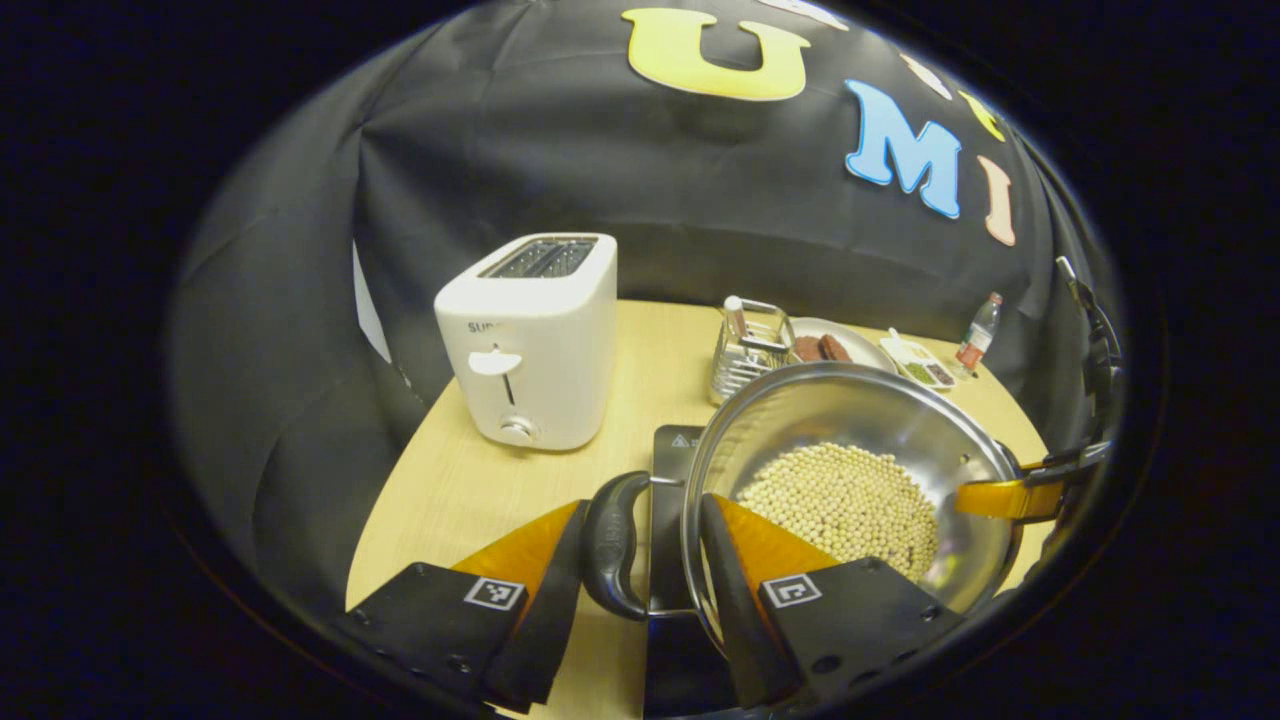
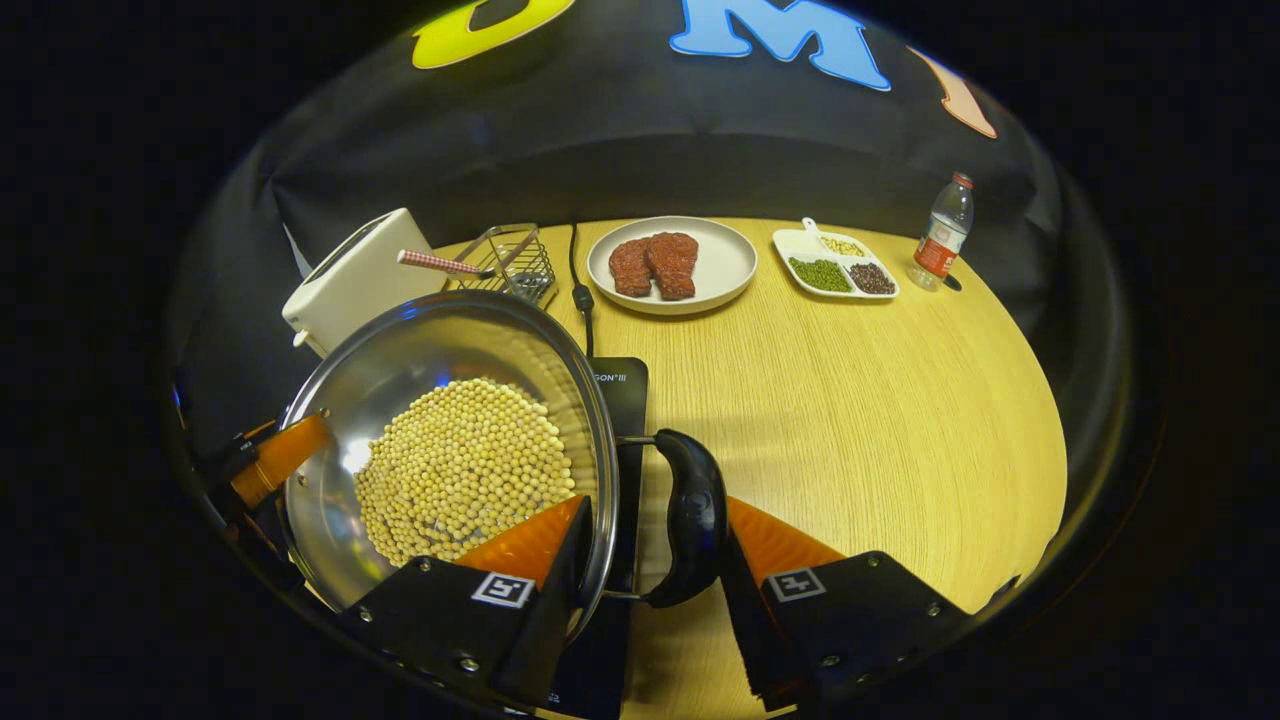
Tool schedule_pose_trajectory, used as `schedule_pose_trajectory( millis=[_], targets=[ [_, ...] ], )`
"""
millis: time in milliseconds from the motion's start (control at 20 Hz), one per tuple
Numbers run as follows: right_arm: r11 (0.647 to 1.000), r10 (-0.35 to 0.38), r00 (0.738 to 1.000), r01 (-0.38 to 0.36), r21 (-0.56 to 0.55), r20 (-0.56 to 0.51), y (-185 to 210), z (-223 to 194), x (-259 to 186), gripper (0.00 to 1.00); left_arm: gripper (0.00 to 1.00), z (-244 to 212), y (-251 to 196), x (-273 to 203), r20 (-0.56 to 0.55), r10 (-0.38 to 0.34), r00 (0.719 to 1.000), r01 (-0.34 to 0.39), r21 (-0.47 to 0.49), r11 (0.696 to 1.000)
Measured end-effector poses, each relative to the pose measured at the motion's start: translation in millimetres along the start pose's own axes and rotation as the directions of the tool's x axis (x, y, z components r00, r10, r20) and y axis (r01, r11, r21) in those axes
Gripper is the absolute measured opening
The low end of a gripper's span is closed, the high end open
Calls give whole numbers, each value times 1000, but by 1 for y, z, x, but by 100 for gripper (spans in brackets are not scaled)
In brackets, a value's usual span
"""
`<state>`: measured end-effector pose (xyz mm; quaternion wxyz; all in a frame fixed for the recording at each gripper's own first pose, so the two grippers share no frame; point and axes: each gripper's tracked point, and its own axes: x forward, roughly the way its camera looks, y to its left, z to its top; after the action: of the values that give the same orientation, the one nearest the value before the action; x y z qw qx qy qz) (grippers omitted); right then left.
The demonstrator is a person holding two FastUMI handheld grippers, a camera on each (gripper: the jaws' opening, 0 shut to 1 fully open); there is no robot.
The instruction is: First push the handle of the pot to place it horizontally, then grasp the pot with both hands and set it on the induction cooktop.
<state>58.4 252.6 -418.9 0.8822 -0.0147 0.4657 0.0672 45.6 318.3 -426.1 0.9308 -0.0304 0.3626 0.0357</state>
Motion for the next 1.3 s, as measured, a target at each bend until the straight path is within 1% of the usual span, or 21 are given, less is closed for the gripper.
schedule_pose_trajectory(
  millis=[50, 100, 150, 200, 350, 450, 650, 700, 750, 800, 850, 900, 950, 1050, 1100, 1200, 1300],
  targets=[
    [1000, 5, 1000, -5, -1, 6, 0, 1, -1, 72, 73, 5, 0, -3, 12, 2, 1000, -2, -11, 1000],
    [1000, 3, 1000, -3, 1, 16, -1, 2, -3, 80, 83, 8, 2, -6, 15, 8, 1000, -8, -24, 1000],
    [1000, 1, 1000, -1, 5, 31, -4, 6, -7, 80, 92, 11, 4, -10, 23, 18, 1000, -17, -36, 999],
    [1000, 0, 999, -1, 9, 53, -7, 10, -12, 91, 94, 16, 5, -14, 38, 30, 999, -28, -47, 999],
    [1000, 5, 990, -6, 8, 142, -20, 30, -33, 95, 95, 35, 7, -35, 95, 66, 993, -60, -65, 996],
    [1000, 9, 975, -12, 10, 221, -29, 46, -53, 96, 95, 55, -4, -56, 150, 71, 986, -61, -71, 996],
    [1000, 11, 930, -11, -2, 368, -52, 78, -102, 96, 93, 96, -51, -98, 251, 51, 967, -38, -54, 998],
    [1000, 9, 917, -10, 0, 398, -59, 85, -114, 96, 95, 107, -67, -110, 278, 41, 960, -28, -49, 998],
    [1000, 10, 903, -11, 1, 429, -66, 92, -128, 96, 93, 118, -87, -121, 302, 27, 953, -15, -41, 999],
    [1000, 9, 889, -12, 3, 459, -74, 99, -142, 96, 96, 130, -104, -135, 335, 17, 942, -7, -30, 1000],
    [1000, 10, 873, -13, 3, 488, -82, 106, -157, 96, 96, 144, -121, -147, 369, 10, 929, -2, -22, 1000],
    [1000, 10, 857, -13, 3, 515, -91, 113, -169, 96, 93, 157, -137, -161, 399, 15, 917, -9, -19, 1000],
    [1000, 7, 839, -10, 2, 543, -101, 121, -184, 96, 99, 165, -150, -177, 419, 31, 908, -24, -21, 999],
    [1000, 4, 802, -7, 2, 597, -123, 133, -217, 95, 93, 188, -191, -208, 472, 12, 882, -8, -11, 1000],
    [1000, 1, 790, -6, 7, 614, -133, 138, -232, 96, 99, 198, -208, -222, 494, 10, 869, -7, -8, 1000],
    [1000, -8, 767, -11, 26, 641, -156, 143, -259, 95, 98, 209, -245, -249, 529, -7, 848, 9, -2, 1000],
    [999, -26, 752, 1, 39, 658, -181, 147, -284, 95, 97, 220, -281, -269, 564, -22, 825, 11, 22, 1000]
  ],
)
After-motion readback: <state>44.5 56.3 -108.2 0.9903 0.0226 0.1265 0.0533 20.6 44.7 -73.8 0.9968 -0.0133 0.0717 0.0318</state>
